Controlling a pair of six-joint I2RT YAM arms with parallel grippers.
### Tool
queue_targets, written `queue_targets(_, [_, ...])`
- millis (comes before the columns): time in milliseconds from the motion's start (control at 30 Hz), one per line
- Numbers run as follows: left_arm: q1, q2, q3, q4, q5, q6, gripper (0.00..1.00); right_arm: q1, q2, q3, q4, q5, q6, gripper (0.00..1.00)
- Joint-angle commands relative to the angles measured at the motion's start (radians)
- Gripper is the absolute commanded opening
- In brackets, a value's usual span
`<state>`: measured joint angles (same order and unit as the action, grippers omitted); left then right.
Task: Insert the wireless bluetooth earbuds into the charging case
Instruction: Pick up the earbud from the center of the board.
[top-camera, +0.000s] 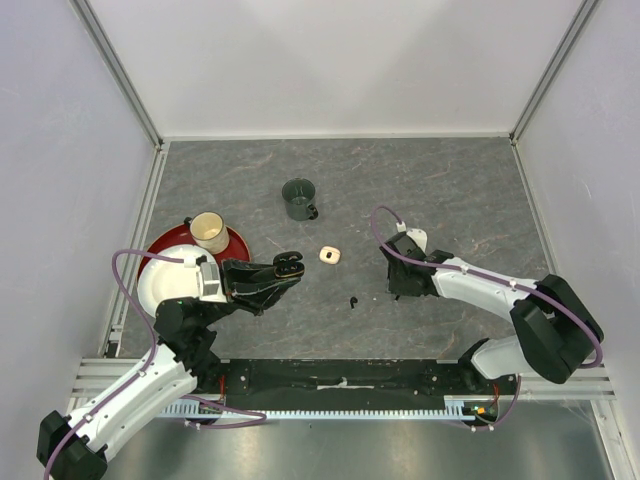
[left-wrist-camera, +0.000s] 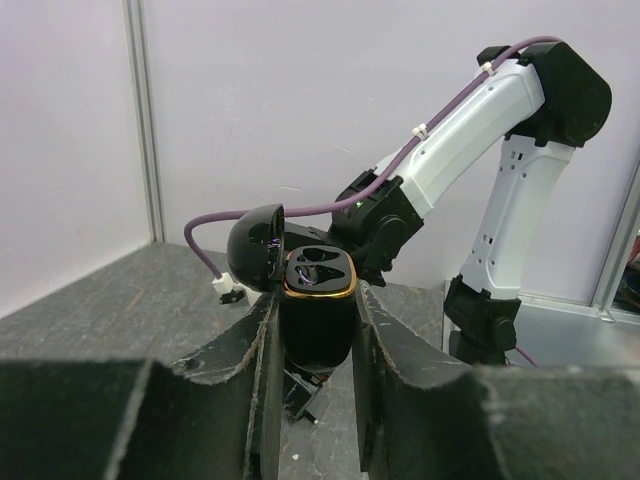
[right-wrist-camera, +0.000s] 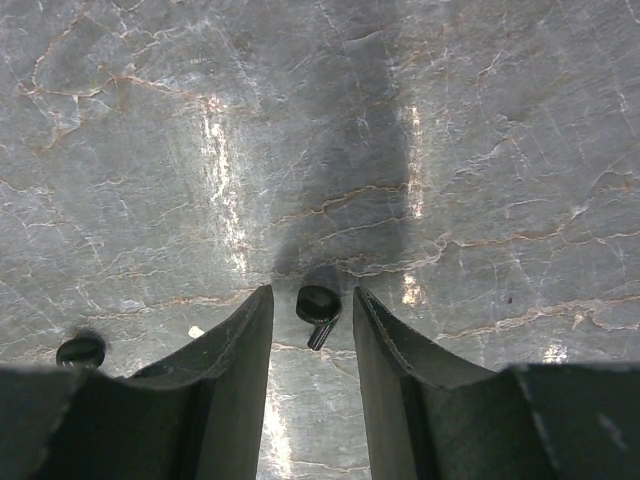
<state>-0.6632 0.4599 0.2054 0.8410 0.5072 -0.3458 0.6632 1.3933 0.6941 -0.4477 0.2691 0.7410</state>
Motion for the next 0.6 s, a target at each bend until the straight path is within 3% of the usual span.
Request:
queue_targets(0, [-0.003, -0.003, -0.006, 0.017, -0.021, 0.028, 0.02, -0.005, -0.007, -0.008, -0.011, 0.005, 0.011, 0.44])
queue_targets(567, [-0.003, 0.000, -0.008, 0.018, -0.026, 0.025, 0.02, -0.005, 0.049, 0.004, 0.021, 0.041, 0.032, 0.41])
